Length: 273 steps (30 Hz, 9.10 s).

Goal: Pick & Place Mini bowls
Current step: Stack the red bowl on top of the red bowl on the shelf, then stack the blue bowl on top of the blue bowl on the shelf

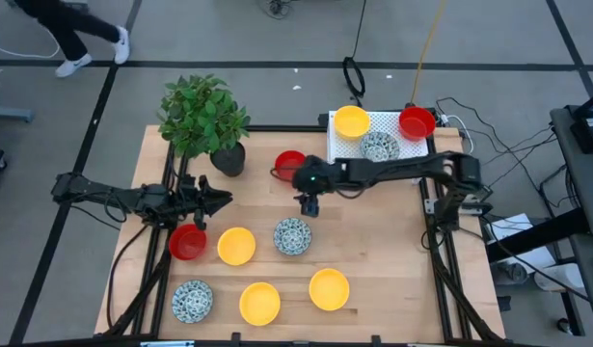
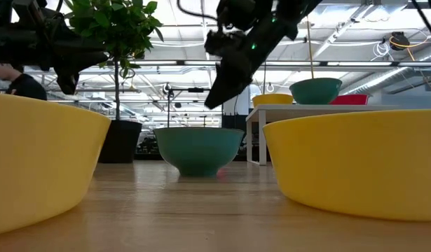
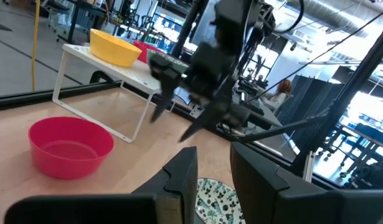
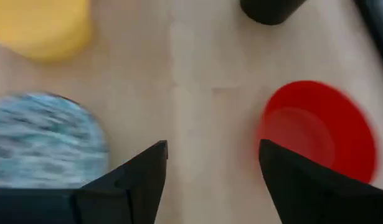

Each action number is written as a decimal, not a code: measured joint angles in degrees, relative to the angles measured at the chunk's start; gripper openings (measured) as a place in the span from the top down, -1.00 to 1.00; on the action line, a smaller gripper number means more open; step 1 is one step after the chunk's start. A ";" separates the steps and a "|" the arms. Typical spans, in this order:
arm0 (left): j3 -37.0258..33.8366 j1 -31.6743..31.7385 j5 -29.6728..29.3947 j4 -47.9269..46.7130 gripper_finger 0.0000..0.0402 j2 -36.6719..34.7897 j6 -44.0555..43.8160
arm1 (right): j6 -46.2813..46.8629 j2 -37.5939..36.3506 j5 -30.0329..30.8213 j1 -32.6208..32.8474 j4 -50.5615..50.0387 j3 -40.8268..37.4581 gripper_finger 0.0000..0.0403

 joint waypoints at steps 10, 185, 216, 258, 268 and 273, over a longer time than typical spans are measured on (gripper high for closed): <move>0.00 0.00 0.00 -0.01 0.52 0.01 0.04 | -7.66 6.99 5.66 -1.77 5.82 -0.04 -0.17; 14.37 -3.67 4.57 -2.83 0.52 8.89 8.68 | 18.76 -45.88 1.42 -14.48 -5.28 -7.52 0.24; 63.21 -11.90 12.45 -38.26 -0.09 79.16 21.73 | 18.53 -45.66 -4.92 -5.72 -12.60 -7.52 0.24; 90.86 3.99 4.74 -49.25 0.88 108.06 50.94 | 20.07 -45.22 8.95 15.97 -14.16 -7.53 0.24; 94.97 5.83 8.74 -51.24 0.79 111.40 45.74 | 20.07 -45.22 10.44 17.93 -16.88 -7.54 0.24; 94.97 5.67 6.40 -50.26 0.42 110.12 33.83 | 20.07 -45.22 10.40 18.06 -17.38 -7.53 0.24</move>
